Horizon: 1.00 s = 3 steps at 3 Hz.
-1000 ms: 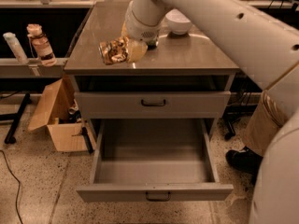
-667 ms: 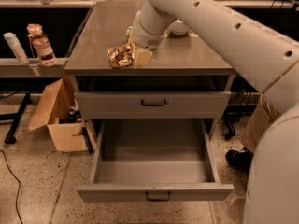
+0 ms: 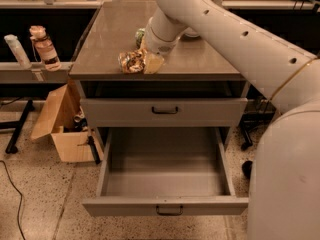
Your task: Pick orange can from middle drawer and place on counter
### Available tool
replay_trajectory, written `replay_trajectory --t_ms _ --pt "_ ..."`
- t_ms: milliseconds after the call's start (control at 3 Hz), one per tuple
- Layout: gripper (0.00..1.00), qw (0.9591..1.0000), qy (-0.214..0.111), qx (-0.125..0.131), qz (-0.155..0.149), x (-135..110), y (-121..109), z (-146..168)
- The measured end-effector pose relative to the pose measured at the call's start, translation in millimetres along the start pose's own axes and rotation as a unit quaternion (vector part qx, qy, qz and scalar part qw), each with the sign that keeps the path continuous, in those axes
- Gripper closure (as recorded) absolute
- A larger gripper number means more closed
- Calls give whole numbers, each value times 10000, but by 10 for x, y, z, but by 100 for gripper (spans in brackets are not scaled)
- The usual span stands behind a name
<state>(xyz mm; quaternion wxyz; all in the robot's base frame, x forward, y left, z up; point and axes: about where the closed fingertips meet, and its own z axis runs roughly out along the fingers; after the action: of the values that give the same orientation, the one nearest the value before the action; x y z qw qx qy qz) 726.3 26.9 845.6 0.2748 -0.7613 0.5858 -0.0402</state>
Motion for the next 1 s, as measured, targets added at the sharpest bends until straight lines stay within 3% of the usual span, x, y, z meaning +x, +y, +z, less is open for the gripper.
replay_trajectory --t_ms 1000 --pt "100 9990 358 -157 -220 -126 -575 232"
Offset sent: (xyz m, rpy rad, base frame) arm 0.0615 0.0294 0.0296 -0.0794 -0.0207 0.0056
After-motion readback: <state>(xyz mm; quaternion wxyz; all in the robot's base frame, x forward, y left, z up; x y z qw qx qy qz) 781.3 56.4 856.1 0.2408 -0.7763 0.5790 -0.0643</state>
